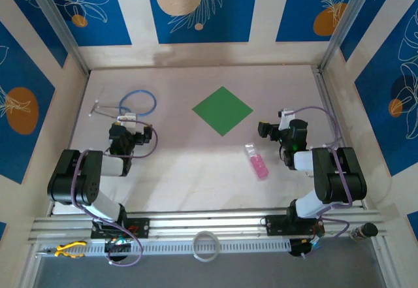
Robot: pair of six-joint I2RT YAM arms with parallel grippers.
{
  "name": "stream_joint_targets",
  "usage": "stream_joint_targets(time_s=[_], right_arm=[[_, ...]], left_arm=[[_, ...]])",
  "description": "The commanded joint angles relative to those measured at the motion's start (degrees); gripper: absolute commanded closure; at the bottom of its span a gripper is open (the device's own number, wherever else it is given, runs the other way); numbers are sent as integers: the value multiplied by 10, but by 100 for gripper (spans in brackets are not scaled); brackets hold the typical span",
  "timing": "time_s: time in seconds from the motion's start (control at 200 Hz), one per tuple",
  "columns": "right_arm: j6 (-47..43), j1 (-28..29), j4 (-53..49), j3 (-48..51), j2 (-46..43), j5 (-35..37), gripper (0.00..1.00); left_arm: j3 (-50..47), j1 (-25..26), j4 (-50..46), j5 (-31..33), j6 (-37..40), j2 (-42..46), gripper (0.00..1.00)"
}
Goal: Fold a paper plane with a square sheet of paper (pick it up from the middle)
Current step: Move the square sheet of paper to the center of the table.
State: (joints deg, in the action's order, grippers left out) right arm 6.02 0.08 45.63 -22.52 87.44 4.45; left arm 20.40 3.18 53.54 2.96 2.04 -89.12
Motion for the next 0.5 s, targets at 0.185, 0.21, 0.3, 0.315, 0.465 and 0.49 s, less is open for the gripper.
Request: stream_joint_targets(time_s=[0.185,0.21,0.3,0.315,0.465,0.49], right_arm=[[-2,-3,2,-15,-2,-7,1],[-2,-3,2,-16,-3,-7,1],[-2,-3,2,-16,-2,-8,1],[-1,-3,1,-16,-2,-8,1],[-1,-4,0,-17,-2,-9,1],[-1,-3,0,-17,-2,-9,1]], left_arm=[[11,2,1,-10,4,-4,0],[11,2,0,-10,4,-4,0],[11,2,1,-10,4,-4,0],[11,2,1,-10,4,-4,0],[12,1,-1,-10,4,-5,0],[12,2,-1,-10,4,-5,0]])
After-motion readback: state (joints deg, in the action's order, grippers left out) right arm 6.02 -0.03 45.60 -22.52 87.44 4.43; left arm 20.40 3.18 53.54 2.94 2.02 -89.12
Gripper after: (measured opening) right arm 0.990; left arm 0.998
